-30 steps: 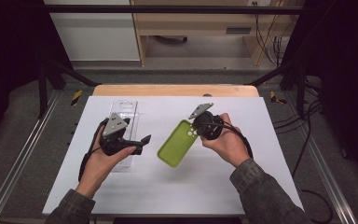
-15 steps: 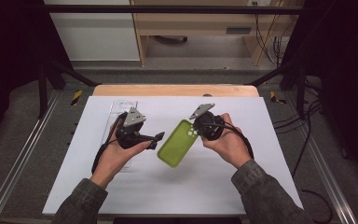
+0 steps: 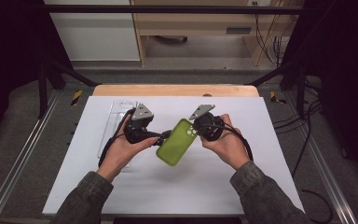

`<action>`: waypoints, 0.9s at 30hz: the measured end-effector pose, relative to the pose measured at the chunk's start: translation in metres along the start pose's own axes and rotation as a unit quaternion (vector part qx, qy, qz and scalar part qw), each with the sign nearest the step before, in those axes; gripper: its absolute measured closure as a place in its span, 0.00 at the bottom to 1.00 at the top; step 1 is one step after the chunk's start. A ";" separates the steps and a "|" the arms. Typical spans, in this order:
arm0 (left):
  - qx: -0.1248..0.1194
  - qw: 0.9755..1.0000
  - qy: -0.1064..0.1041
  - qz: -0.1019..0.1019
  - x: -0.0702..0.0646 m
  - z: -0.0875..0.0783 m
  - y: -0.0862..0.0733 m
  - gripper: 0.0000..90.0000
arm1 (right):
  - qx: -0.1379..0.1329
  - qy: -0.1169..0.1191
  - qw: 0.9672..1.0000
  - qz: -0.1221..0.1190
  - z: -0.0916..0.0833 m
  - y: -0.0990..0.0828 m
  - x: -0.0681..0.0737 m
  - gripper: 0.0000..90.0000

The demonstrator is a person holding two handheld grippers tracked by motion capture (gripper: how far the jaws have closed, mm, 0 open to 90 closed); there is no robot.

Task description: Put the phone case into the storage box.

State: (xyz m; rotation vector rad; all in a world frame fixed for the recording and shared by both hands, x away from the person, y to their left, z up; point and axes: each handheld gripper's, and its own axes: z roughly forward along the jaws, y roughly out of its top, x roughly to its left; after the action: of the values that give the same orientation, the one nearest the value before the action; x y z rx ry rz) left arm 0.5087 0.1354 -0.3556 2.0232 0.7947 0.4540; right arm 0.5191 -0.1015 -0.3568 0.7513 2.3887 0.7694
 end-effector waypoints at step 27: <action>0.030 0.999 -0.003 0.011 -0.006 0.012 0.009 0.42 | -0.012 -0.005 1.000 -0.005 0.000 0.000 0.005 0.98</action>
State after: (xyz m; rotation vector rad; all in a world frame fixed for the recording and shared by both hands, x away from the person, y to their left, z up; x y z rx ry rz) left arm 0.5150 0.1204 -0.3543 2.0894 0.7916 0.4422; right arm 0.5157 -0.0986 -0.3583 0.7327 2.3676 0.7870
